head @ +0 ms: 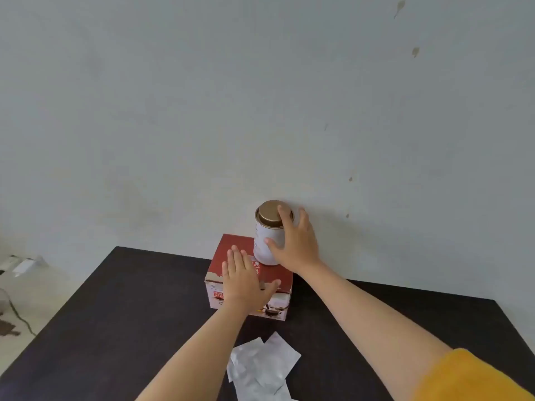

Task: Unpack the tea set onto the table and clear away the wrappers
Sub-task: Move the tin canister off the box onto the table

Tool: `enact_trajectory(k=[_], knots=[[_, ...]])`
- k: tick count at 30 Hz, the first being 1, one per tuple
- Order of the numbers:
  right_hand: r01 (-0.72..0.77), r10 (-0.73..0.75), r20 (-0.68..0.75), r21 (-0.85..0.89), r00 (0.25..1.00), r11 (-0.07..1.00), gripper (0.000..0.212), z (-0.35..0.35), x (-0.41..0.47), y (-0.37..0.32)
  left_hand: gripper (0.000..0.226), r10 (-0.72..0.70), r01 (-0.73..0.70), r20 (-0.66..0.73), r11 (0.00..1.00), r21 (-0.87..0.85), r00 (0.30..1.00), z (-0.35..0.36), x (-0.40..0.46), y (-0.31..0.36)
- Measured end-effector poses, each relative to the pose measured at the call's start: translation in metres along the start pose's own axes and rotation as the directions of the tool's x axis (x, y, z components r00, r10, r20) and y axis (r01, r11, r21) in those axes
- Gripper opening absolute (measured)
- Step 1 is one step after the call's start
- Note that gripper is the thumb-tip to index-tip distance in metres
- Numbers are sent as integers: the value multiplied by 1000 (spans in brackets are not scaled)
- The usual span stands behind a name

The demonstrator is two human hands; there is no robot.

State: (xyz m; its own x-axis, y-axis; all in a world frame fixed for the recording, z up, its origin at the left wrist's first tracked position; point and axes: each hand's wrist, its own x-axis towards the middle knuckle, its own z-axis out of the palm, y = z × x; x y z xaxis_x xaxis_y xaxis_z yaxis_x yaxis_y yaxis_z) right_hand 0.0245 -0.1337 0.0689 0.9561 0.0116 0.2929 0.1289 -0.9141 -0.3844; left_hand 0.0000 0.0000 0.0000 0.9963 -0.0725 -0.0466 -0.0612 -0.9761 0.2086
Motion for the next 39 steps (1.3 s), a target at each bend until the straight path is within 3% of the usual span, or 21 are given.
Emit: enact_trajectory(k=[7, 16, 21, 26, 31, 39], knots=[[-116, 146, -63, 339, 987, 934, 81, 29, 10, -1, 109, 1, -1, 7, 1000, -14, 1000, 28, 4, -11], [-81, 150, -171, 353, 974, 932, 76, 3, -8, 23, 109, 5, -5, 24, 1000, 9, 1000, 27, 7, -13], [-148, 212, -194, 302, 958, 942, 78, -34, -36, 84, 93, 129, -128, -52, 991, 31, 990, 23, 2, 10], [-256, 298, -162, 239, 941, 937, 79, -59, -75, 162, 87, 277, -276, -8, 958, 83, 961, 30, 4, 65], [-381, 414, -133, 221, 900, 898, 80, -77, -116, 245, 98, 124, -150, 118, 957, 249, 985, 44, 5, 88], [-526, 562, -147, 224, 814, 820, 81, -88, -153, 360, 110, 77, -87, 51, 966, 243, 996, 57, 7, 92]])
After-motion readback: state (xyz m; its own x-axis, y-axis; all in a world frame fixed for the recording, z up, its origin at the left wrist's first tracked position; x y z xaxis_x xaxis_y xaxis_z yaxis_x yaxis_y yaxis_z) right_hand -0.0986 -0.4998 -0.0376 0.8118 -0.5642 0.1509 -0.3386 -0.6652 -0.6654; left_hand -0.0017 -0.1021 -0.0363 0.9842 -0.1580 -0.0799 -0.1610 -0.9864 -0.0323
